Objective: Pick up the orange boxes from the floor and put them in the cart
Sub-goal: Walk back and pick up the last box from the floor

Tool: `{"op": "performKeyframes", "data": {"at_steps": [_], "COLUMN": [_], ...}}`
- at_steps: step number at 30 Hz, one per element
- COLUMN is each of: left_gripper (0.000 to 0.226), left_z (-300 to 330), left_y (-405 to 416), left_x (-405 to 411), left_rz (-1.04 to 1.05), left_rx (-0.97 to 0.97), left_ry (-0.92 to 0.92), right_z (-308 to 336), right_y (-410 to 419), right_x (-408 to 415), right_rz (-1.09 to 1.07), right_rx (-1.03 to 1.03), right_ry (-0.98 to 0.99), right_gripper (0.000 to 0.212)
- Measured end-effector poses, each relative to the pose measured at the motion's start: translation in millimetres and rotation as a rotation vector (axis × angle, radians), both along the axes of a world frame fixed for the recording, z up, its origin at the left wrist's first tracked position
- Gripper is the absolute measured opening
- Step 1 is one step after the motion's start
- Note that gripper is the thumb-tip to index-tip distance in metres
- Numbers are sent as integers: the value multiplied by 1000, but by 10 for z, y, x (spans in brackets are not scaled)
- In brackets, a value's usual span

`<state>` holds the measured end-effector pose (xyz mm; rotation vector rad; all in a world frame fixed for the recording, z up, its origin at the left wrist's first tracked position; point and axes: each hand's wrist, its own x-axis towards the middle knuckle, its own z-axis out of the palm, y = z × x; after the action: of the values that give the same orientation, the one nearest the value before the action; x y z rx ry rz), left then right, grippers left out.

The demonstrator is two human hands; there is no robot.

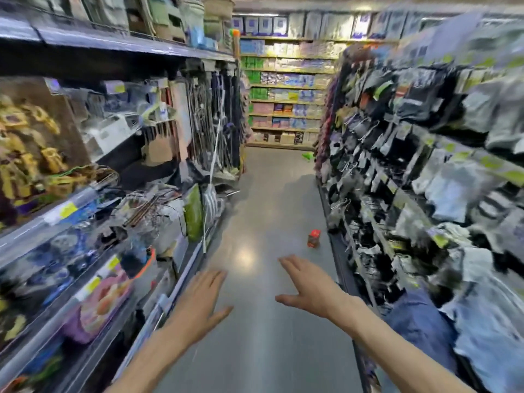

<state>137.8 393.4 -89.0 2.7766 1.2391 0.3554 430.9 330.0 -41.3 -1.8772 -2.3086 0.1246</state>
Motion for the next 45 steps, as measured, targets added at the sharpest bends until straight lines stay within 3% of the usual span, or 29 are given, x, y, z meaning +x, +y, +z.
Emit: {"op": "performKeyframes", "data": {"at_steps": [8, 21, 25, 30, 39, 45], "left_gripper": [84, 82, 83, 81, 82, 74], "left_z": [-143, -122, -353, -444, -598, -1171], "left_y": [1934, 5040, 6011, 7159, 8947, 10339], "left_x": [1094, 3254, 4030, 4903, 5960, 6711], "left_rz": [-70, -248, -271, -258, -178, -204], "left_rx": [48, 21, 5, -38, -75, -117], "left_ry": [-45, -36, -6, -11, -51, -26], "right_z": [-81, -47, -254, -546, -885, -1392], "right_y": [1616, 4054, 4912, 6088, 8093, 9376], "right_x": [1137, 2957, 3691, 4661, 5921, 6618], "right_rz": [-80, -344, -358, -369, -358, -415], "right_rx": [61, 66, 84, 48, -37, -53], "right_ry": [-107, -59, -58, -6, 8, 105], "right_gripper": [90, 86, 80, 87, 85, 88]}}
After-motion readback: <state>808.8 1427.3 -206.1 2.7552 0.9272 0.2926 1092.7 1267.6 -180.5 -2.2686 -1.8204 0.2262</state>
